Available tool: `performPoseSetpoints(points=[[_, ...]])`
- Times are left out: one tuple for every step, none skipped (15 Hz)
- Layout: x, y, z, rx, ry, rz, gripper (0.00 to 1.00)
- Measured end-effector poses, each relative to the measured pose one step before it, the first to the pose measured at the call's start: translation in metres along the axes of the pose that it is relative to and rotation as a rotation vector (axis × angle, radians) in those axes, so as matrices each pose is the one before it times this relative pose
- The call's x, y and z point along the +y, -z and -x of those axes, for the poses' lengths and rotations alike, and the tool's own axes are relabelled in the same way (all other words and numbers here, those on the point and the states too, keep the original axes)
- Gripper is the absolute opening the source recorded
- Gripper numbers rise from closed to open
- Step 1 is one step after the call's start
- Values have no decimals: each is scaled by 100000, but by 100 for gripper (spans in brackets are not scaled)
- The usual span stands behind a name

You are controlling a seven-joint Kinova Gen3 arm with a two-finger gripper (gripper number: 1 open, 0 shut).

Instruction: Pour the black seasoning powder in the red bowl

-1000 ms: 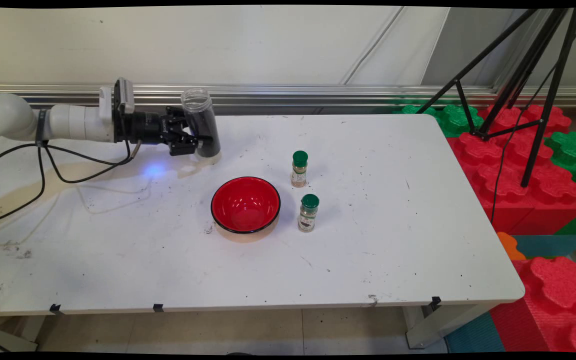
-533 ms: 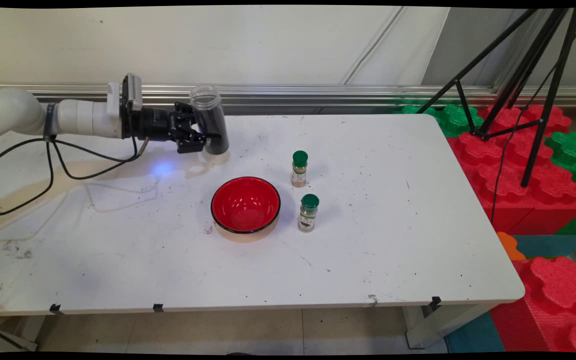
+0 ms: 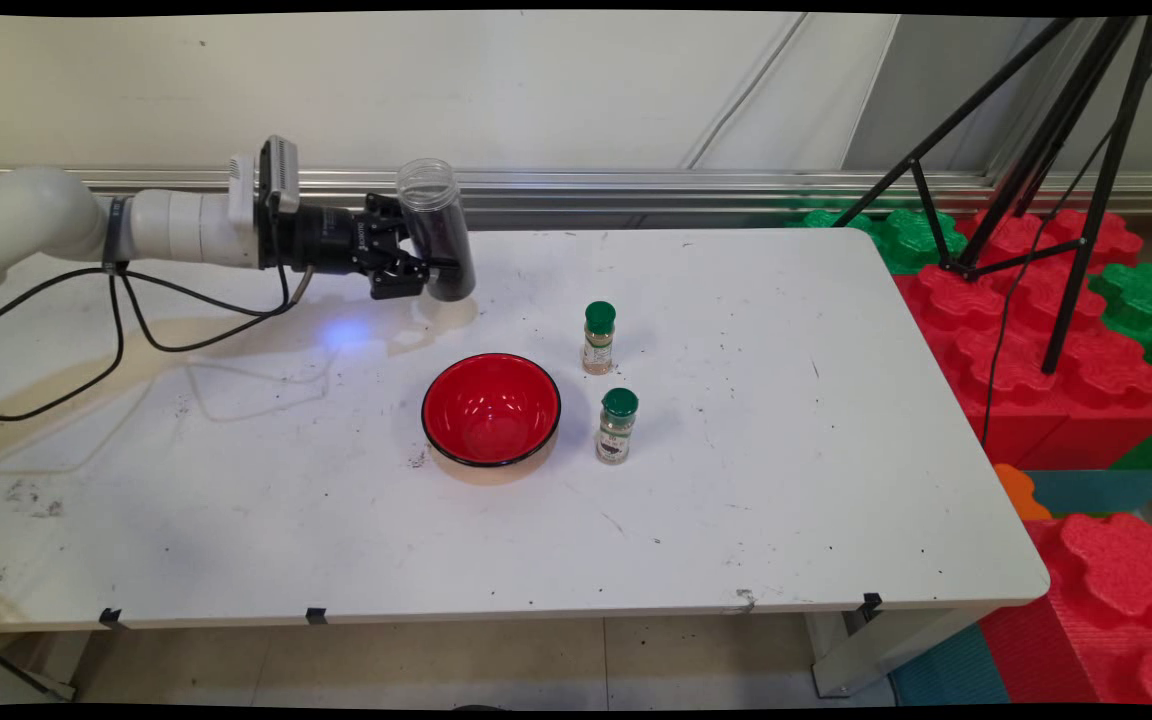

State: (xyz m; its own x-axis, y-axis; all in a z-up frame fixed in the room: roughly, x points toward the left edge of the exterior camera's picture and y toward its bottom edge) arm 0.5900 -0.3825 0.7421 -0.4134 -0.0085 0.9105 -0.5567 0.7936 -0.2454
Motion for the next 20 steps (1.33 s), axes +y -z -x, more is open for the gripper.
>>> performPoseSetpoints(points=[[20, -254, -199, 53, -848, 82, 0], [50, -246, -146, -173, -1040, 220, 0], [60, -218, -104, -165, -1056, 200, 0], [84, -252, -116, -216, -1355, 336, 0], [85, -241, -94, -253, -1332, 378, 0], [111, -209, -73, -185, -1230, 522, 0], [152, -199, -20, -399, -1710, 748, 0], [156, -192, -16, -446, -2039, 908, 0], [121, -153, -24, -351, -2060, 736, 0], [132, -178, -26, -398, -2610, 840, 0], [131, -157, -16, -424, -2746, 766, 0], [150, -140, -1, -438, -2542, 800, 0], [190, -155, 10, -505, -3156, 915, 0], [203, -165, 3, -464, -3377, 899, 0], [173, -121, -7, -383, -2974, 536, 0], [98, -88, -9, -248, -1951, 350, 0], [109, -139, -24, -304, -3127, 354, 0], [94, -96, -18, -248, -2612, 280, 0], [76, -98, -39, -185, -2692, 260, 0], [55, -62, -30, -146, -2108, 144, 0]])
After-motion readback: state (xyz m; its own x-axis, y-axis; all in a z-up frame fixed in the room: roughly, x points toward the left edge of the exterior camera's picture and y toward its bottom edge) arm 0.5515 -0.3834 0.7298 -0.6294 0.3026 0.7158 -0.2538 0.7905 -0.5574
